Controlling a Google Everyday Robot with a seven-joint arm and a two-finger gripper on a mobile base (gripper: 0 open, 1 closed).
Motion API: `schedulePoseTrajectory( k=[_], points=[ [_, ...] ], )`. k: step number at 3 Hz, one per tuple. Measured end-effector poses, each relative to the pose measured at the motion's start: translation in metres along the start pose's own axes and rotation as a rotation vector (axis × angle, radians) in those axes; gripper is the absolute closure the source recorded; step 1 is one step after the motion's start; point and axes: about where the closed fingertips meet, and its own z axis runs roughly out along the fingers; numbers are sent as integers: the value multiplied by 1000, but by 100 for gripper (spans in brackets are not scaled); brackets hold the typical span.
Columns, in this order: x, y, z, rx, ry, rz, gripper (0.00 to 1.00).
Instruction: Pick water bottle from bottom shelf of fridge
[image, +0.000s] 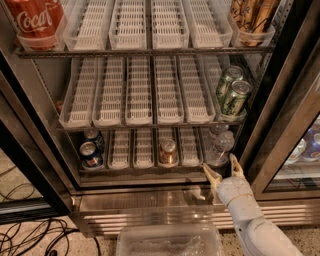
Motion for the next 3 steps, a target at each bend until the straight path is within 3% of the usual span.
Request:
schedulePoseTrajectory(
  k=[3],
  points=[
    [10, -5, 16, 67, -12, 12, 34]
  ],
)
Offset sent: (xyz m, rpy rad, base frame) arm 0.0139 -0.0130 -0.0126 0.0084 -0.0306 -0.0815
